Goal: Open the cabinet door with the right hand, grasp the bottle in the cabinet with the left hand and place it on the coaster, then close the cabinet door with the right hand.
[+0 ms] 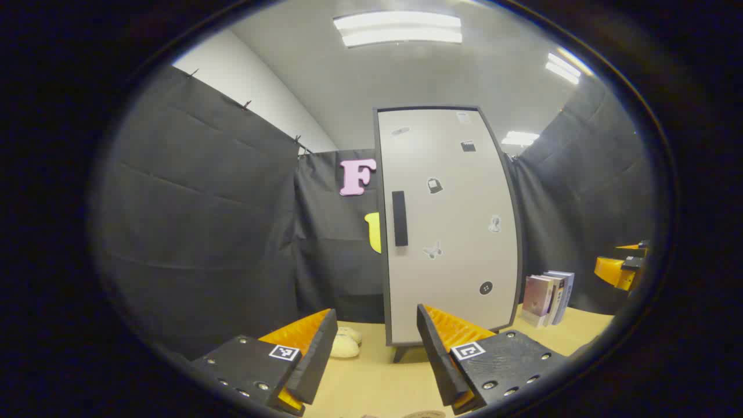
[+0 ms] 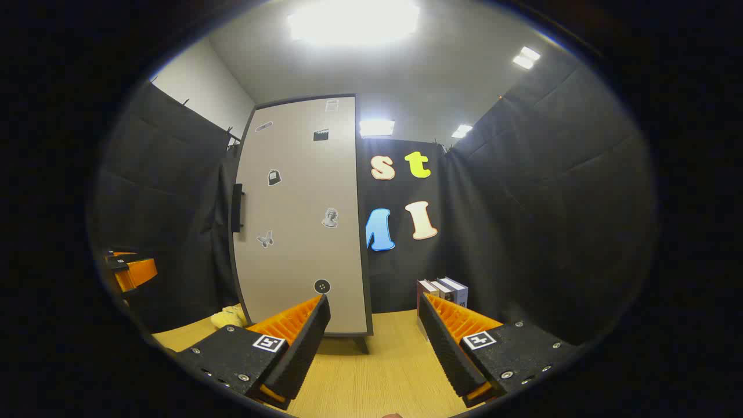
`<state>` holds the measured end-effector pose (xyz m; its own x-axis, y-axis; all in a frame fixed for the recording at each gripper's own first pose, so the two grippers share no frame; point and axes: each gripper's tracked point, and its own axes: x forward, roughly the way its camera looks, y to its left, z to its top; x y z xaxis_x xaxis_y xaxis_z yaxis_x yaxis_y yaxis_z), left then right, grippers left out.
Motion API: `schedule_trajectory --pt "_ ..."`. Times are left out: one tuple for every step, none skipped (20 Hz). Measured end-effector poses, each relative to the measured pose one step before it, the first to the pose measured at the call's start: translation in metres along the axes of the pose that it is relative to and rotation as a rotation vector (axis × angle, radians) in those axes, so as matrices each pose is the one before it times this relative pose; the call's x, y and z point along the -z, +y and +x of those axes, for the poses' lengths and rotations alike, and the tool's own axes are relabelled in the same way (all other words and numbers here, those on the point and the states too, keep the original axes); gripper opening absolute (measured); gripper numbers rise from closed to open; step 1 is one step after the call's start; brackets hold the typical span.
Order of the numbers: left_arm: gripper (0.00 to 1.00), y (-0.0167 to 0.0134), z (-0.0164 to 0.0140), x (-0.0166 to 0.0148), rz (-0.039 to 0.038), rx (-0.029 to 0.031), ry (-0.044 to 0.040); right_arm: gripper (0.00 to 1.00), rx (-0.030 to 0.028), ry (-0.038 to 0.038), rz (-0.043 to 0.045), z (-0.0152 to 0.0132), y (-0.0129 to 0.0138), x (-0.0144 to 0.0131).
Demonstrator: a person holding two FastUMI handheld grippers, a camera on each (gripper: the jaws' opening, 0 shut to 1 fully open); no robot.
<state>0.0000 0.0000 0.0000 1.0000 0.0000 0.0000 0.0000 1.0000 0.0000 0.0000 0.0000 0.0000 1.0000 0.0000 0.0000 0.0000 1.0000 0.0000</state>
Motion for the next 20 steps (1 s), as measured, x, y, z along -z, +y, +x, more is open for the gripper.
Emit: schedule_trajectory --pt "0.79 -0.00006 -0.00029 -0.00033 -0.00126 -0.00063 0.00216 0.95 -0.00052 -0.00194 0.00054 -0.00052 0.00008 0.00039" --pt "0.79 0.00093 -0.00059 0.00074 -0.00056 -0.00132 0.00074 0.95 -0.00105 0.0004 -0.00127 0.00087 0.00093 -0.00016" --pt "0.79 0.00101 0.00019 -0.00042 0.00022 -0.0024 -0.00066 0.95 -0.00112 0.00252 -0.00072 0.00075 0.00049 0.00089" --pt "0.79 0.00155 0.00037 -0.00038 -0.00046 -0.00247 -0.00082 0.95 -0.00261 0.00289 -0.00003 0.0008 0.00136 0.00006" --pt "0.79 0.00173 -0.00064 -0.00088 -0.00183 -0.00313 -0.0001 0.95 -0.00228 0.00336 0.001 0.00082 0.00136 0.00049" --pt "0.74 0.00184 -0.00039 0.00001 -0.00155 -0.00396 -0.0013 0.95 -0.00291 0.00327 0.00049 0.00126 0.002 -0.0005" --pt "0.79 0.00317 -0.00006 -0.00074 -0.00062 -0.00528 -0.00071 0.95 -0.00105 0.00276 0.00037 0.00125 0.00184 0.00113" --pt "0.74 0.00242 -0.00065 0.00017 -0.00051 -0.00372 -0.00061 0.95 -0.00108 0.00137 -0.00015 0.00146 0.00225 -0.00023" --pt "0.79 0.00329 -0.00118 -0.00079 0.00133 -0.00333 -0.00198 0.95 -0.00242 -0.00041 0.00003 0.00159 0.00243 -0.00184" --pt "0.79 0.00332 -0.00008 -0.00011 0.00389 -0.00497 -0.00199 0.95 -0.00447 -0.0024 0.0011 0.00183 0.00381 -0.00125" --pt "0.74 0.00393 -0.00144 -0.00079 0.00434 -0.00432 -0.00134 0.95 -0.00429 -0.00095 0.00046 0.00214 0.00405 0.00002" --pt "0.74 0.00418 -0.00128 -0.00042 0.00313 -0.00594 -0.00058 0.95 -0.00404 0.00047 -0.00258 0.00265 0.0038 -0.00086" --pt "0.74 0.005 -0.00219 -0.00022 0.00036 -0.0069 0.00001 0.95 -0.00453 -0.00047 -0.00387 0.00354 0.00412 -0.00183" --pt "0.74 0.00479 -0.00118 -0.0002 -0.00182 -0.0071 0.00058 0.95 -0.00565 -0.00348 -0.00145 0.00411 0.0045 -0.00302" --pt "0.75 0.00685 -0.0019 0.00031 -0.00088 -0.01042 0.00182 0.95 -0.00671 -0.00661 0.00147 0.00479 0.00436 -0.00391" --pt "0.75 0.00632 -0.00223 0.0018 0.00116 -0.01125 0.00409 0.95 -0.00584 -0.00673 0.00197 0.00504 0.00528 -0.00406" --pt "0.75 0.00749 -0.00279 0.00055 0.0021 -0.01252 0.00151 0.95 -0.00535 -0.00738 0.00197 0.00572 0.00498 -0.00412" --pt "0.74 0.00782 -0.00199 0.00108 0.0027 -0.01264 0.00355 0.95 -0.00774 -0.00627 0.00225 0.00696 0.00582 -0.00476" --pt "0.79 0.00789 -0.00206 0.00149 0.00378 -0.01339 0.00345 0.95 -0.01069 -0.0057 0.0019 0.00656 0.00689 -0.00365" --pt "0.74 0.00787 -0.00308 0.00131 0.00357 -0.01269 0.00362 0.95 -0.00982 -0.0044 0.00188 0.00754 0.00664 -0.00434"
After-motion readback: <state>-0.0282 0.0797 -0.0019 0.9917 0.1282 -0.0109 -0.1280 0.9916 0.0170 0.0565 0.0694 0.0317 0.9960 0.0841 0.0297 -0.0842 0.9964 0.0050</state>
